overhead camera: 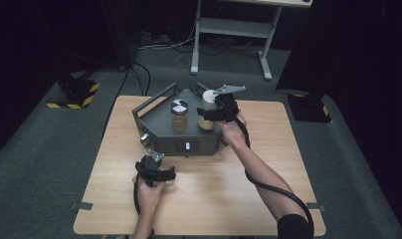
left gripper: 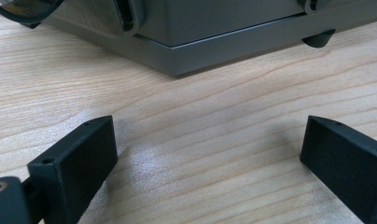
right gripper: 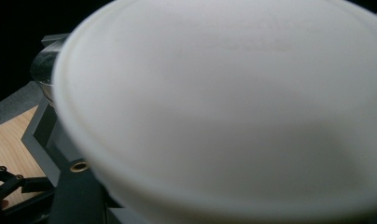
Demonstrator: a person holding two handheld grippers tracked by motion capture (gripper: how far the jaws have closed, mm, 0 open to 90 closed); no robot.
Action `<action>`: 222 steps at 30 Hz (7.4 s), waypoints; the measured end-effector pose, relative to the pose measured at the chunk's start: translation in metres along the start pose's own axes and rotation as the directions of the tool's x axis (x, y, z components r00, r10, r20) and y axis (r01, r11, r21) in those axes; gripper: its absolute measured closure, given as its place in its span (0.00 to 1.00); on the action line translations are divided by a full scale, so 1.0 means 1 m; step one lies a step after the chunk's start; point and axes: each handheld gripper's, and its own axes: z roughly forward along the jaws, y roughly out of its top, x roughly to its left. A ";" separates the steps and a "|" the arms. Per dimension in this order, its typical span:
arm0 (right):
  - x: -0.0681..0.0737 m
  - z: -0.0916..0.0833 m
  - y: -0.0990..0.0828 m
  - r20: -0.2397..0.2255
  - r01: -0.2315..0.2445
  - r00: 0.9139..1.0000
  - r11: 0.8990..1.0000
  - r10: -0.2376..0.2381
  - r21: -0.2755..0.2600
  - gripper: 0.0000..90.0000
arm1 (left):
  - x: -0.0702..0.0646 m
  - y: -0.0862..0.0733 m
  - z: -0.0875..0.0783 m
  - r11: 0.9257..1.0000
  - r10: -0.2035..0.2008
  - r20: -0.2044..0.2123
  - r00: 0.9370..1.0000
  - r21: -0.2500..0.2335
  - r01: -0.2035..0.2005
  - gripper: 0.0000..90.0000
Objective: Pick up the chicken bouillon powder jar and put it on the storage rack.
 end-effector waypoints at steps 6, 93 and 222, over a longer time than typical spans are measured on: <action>0.005 0.010 -0.001 0.020 0.008 1.000 1.000 -0.008 0.019 0.37 | 0.000 0.000 0.000 1.000 0.000 0.000 1.000 0.000 0.000 0.04; -0.008 -0.040 -0.074 0.019 0.036 0.999 0.997 -0.034 -0.075 0.09 | 0.000 0.000 0.000 1.000 0.000 0.001 1.000 0.001 0.000 0.04; -0.001 -0.029 -0.194 0.158 -0.081 0.986 0.975 0.048 0.205 0.10 | -0.001 0.000 0.000 1.000 0.000 -0.005 1.000 0.001 0.000 0.04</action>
